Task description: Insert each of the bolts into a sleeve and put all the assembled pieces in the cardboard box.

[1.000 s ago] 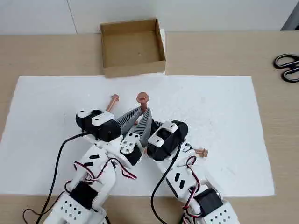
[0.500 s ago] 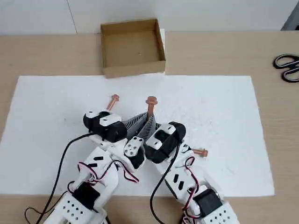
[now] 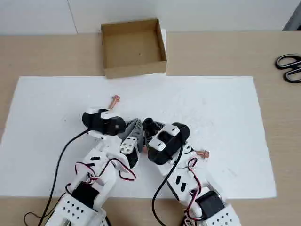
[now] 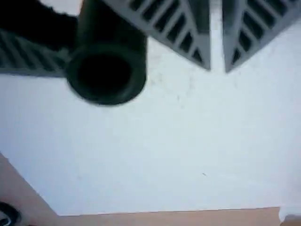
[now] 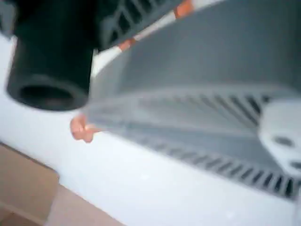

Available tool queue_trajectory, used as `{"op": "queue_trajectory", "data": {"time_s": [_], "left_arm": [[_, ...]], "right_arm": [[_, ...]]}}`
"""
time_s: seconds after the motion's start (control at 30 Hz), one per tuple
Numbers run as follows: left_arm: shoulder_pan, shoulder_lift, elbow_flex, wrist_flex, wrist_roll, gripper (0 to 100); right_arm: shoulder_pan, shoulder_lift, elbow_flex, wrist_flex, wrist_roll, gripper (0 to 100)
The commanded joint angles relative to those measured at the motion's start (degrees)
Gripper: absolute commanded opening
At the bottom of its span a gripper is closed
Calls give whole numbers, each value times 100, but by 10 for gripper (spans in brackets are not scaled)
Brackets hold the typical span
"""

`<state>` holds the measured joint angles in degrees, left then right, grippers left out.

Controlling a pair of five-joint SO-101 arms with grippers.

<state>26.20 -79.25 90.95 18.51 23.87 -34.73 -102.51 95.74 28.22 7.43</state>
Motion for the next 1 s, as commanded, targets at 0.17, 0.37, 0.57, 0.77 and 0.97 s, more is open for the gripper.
{"op": "queue_trajectory", "data": {"time_s": [0.17, 0.37, 0.57, 0.77, 0.97], "left_arm": [[-97, -53, -593, 18, -35, 6], [-879, 9, -1824, 457, -334, 6], [-1565, 633, -3152, 2013, -1037, 6], [-1486, 2145, -4708, 3859, -1055, 6], [-1442, 3798, -6149, 5248, -1055, 6]], "right_arm": [[40, -57, -264, -136, 0, 6], [673, -57, -264, -145, -18, 6], [892, -57, -246, -145, -9, 6], [1385, -57, -141, -145, -35, 6], [1938, -57, -141, -110, -35, 6]]}}
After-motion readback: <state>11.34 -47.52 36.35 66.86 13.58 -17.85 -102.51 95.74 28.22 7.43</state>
